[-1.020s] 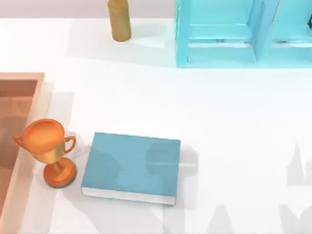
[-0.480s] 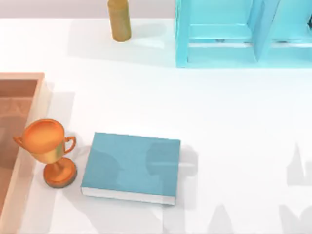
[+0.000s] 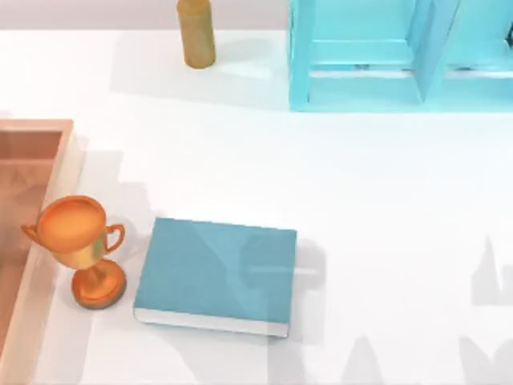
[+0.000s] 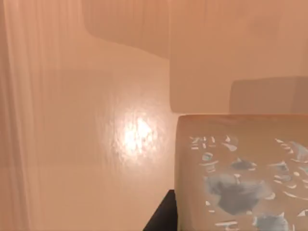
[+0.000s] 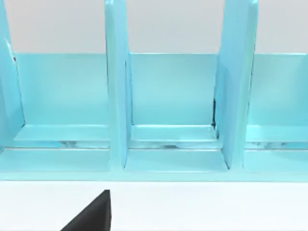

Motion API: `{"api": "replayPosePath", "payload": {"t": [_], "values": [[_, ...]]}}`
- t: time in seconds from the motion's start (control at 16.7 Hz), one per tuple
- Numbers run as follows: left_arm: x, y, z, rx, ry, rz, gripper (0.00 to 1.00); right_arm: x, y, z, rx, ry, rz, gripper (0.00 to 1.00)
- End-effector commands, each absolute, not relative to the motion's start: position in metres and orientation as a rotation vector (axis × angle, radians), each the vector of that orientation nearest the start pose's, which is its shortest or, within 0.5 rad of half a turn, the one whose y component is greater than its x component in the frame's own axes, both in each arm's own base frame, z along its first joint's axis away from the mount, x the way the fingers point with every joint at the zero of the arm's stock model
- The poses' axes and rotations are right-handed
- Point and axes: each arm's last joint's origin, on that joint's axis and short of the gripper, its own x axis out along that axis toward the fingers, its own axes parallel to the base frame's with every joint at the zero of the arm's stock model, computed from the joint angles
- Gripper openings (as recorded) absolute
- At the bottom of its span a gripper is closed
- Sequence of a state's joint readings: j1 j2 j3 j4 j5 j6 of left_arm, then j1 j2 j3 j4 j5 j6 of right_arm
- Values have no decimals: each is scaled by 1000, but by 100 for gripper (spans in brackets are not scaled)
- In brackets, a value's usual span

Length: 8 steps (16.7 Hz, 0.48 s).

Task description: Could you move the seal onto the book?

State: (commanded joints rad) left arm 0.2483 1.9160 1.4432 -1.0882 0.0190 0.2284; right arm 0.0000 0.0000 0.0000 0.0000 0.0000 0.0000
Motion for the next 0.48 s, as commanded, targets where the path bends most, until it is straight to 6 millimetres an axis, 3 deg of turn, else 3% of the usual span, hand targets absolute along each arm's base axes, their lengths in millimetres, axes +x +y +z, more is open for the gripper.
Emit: {"api": "replayPosePath", "payload": {"t": [0.12, 0.48], "values": [[355, 70, 217, -36, 1553, 14, 0, 106, -1, 160, 0, 0, 0, 100], [345, -36, 282, 11, 1555, -19, 0, 106, -1, 160, 0, 0, 0, 100]]}}
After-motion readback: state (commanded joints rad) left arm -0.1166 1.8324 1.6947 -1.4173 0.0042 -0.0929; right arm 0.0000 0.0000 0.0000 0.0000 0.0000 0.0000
